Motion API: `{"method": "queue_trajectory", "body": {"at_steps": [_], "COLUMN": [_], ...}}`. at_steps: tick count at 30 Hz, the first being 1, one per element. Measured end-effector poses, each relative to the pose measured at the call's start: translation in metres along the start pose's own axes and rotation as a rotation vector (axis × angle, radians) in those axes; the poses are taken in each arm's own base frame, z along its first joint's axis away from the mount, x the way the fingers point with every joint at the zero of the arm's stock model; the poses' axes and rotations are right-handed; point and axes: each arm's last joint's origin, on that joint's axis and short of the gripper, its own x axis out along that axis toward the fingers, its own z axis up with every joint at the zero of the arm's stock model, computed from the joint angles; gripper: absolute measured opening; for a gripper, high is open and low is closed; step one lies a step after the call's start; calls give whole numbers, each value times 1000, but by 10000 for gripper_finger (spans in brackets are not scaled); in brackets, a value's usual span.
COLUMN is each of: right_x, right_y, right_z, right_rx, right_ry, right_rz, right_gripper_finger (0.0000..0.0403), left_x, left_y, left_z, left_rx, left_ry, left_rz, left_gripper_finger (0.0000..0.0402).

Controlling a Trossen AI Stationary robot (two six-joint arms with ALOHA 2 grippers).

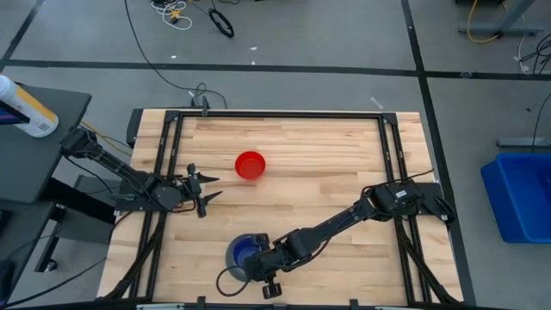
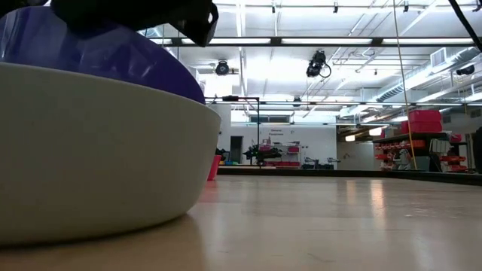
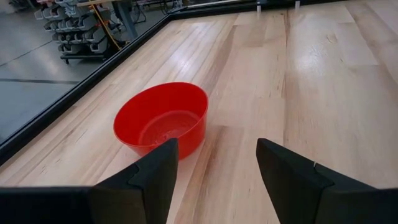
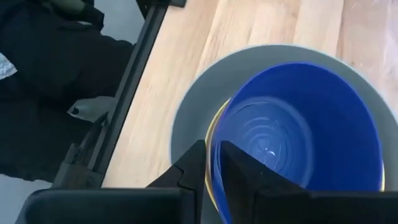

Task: Nest bowls inside each other
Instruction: Stack the purple bowl on top of the yellow bowl

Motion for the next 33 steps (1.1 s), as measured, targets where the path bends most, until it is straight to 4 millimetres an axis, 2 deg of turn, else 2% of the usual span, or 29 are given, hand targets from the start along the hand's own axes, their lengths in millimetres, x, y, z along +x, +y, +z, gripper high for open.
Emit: {"method": "queue_trajectory", "body": {"at_steps": [5, 9, 15, 25, 29, 33], "right_x": [6, 6, 6, 18, 16, 16], "right_y": [0, 0, -1, -1, -1, -3], "right_z": [-4, -5, -7, -14, -14, -15], "right_rx": [-2, 1, 6, 0, 2, 22], "right_ry": [22, 34, 46, 90, 93, 111], "right_rz": [-7, -18, -38, -51, -31, -26], "right_gripper_finger": [46, 9, 5, 3, 28, 82], "left_x": [0, 0, 0, 0, 0, 0], "left_y": [0, 0, 0, 0, 0, 0], "left_z": [0, 0, 0, 0, 0, 0], "left_rx": [0, 0, 0, 0, 0, 0], "left_ry": [0, 0, 0, 0, 0, 0], "left_rz": [0, 0, 0, 0, 0, 0], "left_gripper_finger": [224, 224, 224, 224, 224, 224]}}
